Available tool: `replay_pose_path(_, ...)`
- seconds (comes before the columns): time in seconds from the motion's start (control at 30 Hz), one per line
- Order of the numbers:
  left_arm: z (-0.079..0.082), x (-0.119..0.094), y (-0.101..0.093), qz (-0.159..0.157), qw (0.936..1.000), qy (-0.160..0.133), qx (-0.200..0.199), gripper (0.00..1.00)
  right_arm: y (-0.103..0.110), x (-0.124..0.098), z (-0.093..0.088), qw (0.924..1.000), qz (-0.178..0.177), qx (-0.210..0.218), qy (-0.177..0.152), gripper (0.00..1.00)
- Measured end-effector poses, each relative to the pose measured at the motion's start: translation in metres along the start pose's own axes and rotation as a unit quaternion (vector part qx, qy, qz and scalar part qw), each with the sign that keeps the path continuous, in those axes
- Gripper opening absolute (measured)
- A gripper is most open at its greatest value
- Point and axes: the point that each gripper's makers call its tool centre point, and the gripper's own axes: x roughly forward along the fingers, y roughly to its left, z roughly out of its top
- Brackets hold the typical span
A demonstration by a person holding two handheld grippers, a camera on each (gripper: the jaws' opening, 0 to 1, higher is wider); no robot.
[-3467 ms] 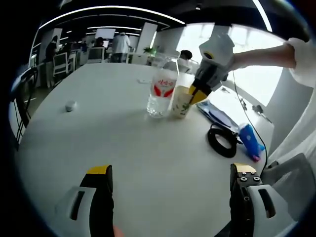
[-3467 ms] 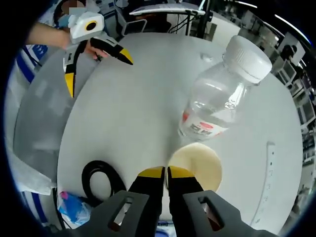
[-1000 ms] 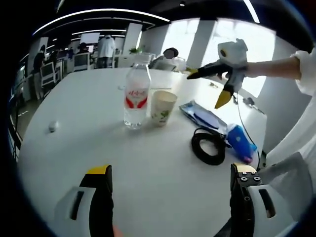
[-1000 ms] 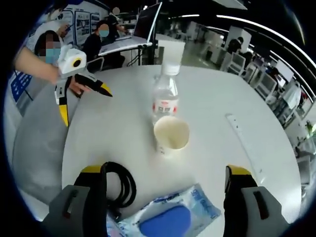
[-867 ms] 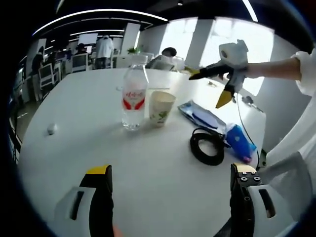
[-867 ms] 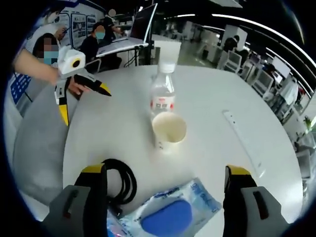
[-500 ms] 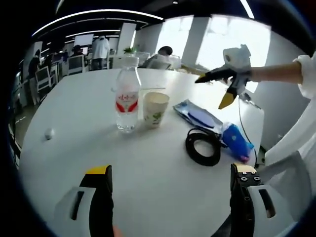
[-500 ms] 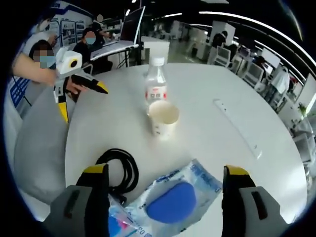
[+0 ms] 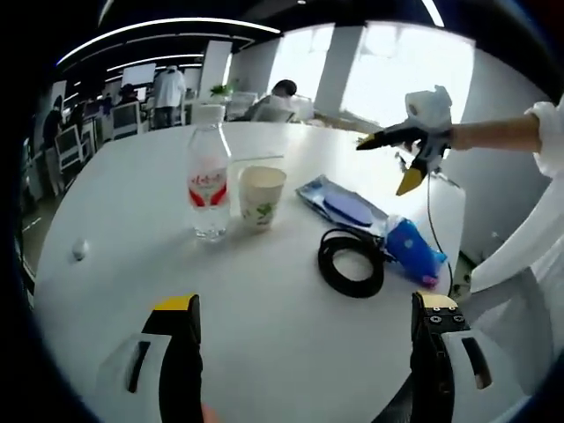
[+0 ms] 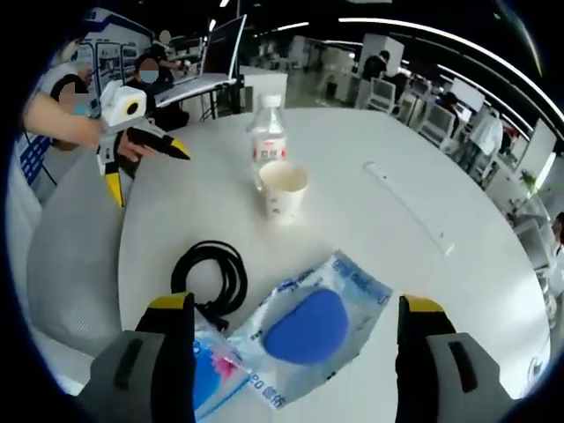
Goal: Arrange the tabletop items into an orderly group along one side of the table until the central work area is clear of visible clutter.
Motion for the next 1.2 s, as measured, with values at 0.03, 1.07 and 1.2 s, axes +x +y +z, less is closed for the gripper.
replay_pose_path(0.03,0.001,0.001,-0.001,-0.002,1.0000,0.000,0.002,0.96,0.000,-0.002,-0.002,1.0000,-0.002,0.004,-0.001,0.94)
replay_pose_path(1.07,0.008,0.023,-0.036,-0.049,0.9974,0.021,0.048,0.96,0.016,-0.052,-0.069,0.9941,-0.052,0.094,-0.006,0.93)
replay_pose_path(1.2,0.006,0.026,-0.040,-0.055,0.9968,0.024,0.051,0.96,0.019,-0.059,-0.078,0.9914,-0.060,0.115,-0.012,0.92)
